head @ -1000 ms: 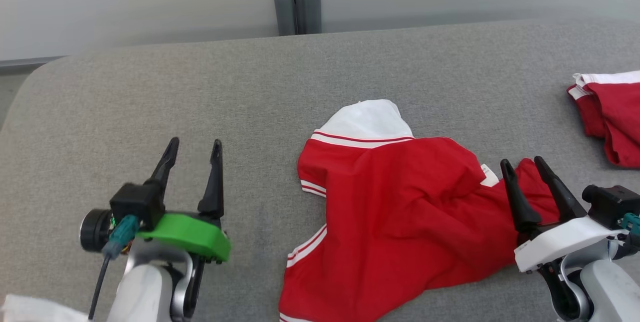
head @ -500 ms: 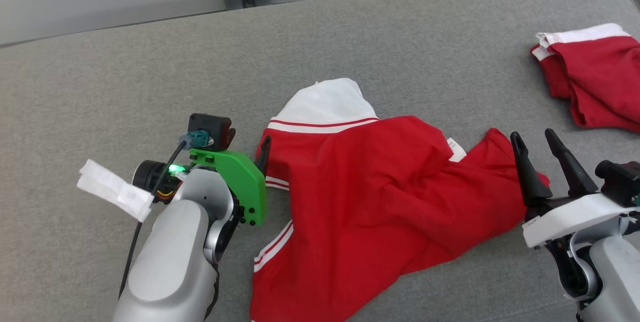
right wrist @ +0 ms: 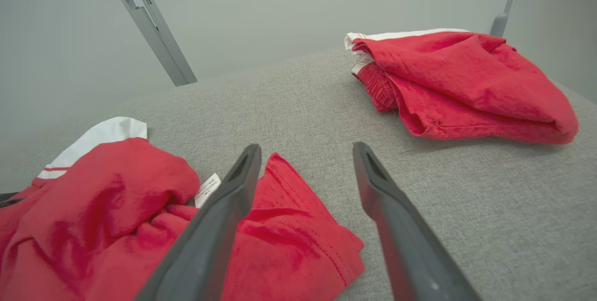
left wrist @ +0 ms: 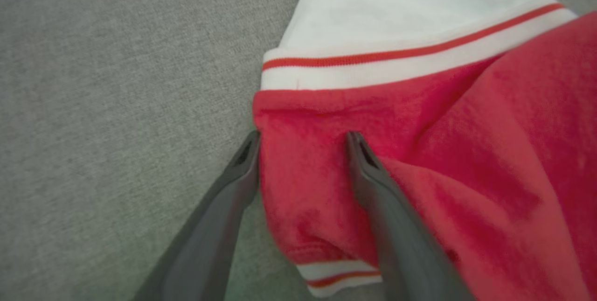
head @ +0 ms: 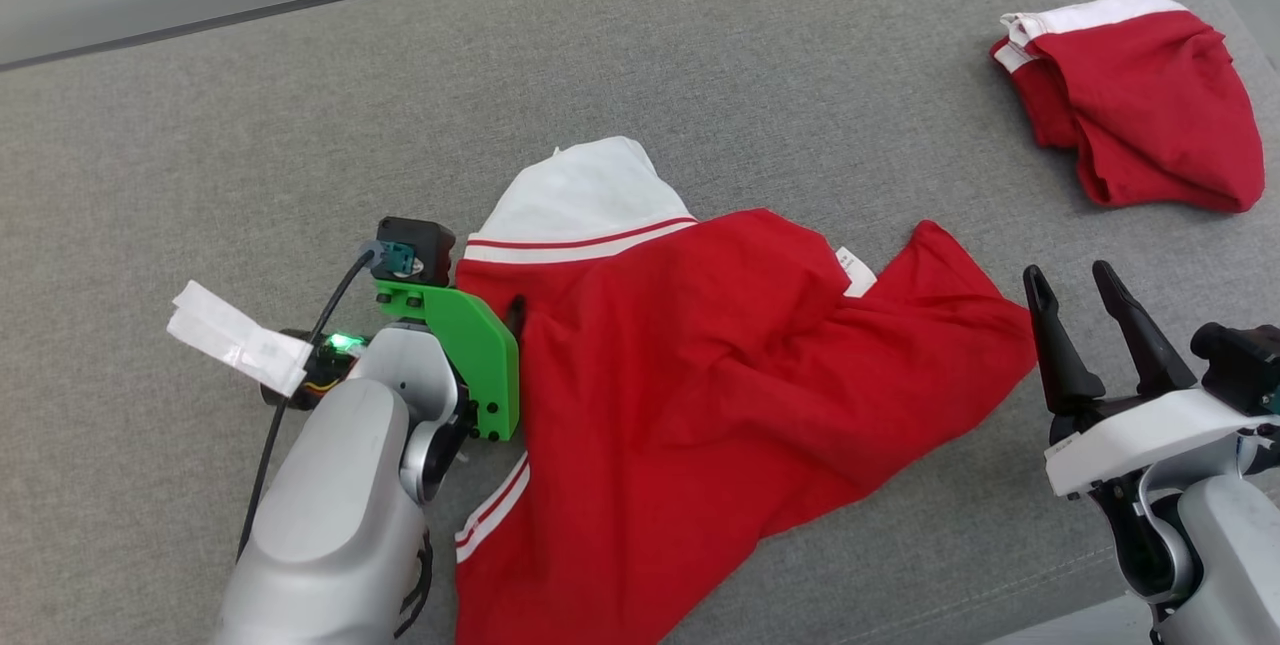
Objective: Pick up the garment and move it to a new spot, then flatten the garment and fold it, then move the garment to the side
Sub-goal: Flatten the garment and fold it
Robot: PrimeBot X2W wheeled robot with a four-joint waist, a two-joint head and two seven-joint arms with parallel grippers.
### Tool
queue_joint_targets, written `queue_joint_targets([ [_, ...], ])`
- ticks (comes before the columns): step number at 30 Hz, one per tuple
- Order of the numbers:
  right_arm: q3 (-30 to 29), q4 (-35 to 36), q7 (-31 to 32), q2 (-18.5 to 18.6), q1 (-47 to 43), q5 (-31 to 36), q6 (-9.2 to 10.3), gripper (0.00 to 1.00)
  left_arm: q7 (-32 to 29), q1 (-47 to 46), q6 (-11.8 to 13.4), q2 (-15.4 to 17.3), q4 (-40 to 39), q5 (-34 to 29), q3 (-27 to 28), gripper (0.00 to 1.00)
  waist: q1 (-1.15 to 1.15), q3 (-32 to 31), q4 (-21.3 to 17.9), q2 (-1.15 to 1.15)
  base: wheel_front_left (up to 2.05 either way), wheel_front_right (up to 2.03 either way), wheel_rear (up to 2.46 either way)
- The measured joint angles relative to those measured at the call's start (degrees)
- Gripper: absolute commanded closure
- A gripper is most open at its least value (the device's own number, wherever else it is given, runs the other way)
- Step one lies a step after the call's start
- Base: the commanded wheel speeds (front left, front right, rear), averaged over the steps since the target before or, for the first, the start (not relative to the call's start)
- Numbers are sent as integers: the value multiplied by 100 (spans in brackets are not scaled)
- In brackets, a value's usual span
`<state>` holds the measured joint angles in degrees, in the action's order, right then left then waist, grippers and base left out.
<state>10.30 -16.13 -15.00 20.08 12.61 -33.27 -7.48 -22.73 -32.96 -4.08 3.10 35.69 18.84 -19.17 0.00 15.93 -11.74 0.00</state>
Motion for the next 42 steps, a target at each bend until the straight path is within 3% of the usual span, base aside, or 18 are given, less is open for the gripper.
queue_joint_targets([
  [1,-4,0,0,0,1,0,0,0,49,-12,0,1,2,-3,-16,100,0,-2,6,0,0,0,0],
  [9,-55,-11,-1,-43,1,13,0,0,475,-139,-9,210,-413,-20,87,100,0,-58,93,0,0,0,0],
  [19,-70,88,-4,-64,68,1,0,0,522,-526,86,1229,-737,20,676,100,0,141,74,0,0,0,0],
  [28,-96,125,-4,-52,189,-2,0,0,1345,-1024,158,1741,5,48,1062,100,0,410,-88,0,0,0,0],
  [35,-52,92,-4,-52,242,-2,0,0,1989,-1555,188,1929,803,-141,1034,100,0,488,-143,0,0,0,0],
  [36,-38,86,-4,-51,254,-2,0,0,2016,-1589,165,1926,915,-141,1011,59,0,487,-139,0,0,0,0],
  [37,-21,71,-4,-51,274,-2,0,0,2034,-1618,148,1917,1053,-143,980,0,0,485,-132,0,0,0,0],
  [42,9,-10,-4,-40,288,-2,0,0,2349,-1690,15,1746,1460,-143,829,0,0,369,-65,0,0,0,0],
])
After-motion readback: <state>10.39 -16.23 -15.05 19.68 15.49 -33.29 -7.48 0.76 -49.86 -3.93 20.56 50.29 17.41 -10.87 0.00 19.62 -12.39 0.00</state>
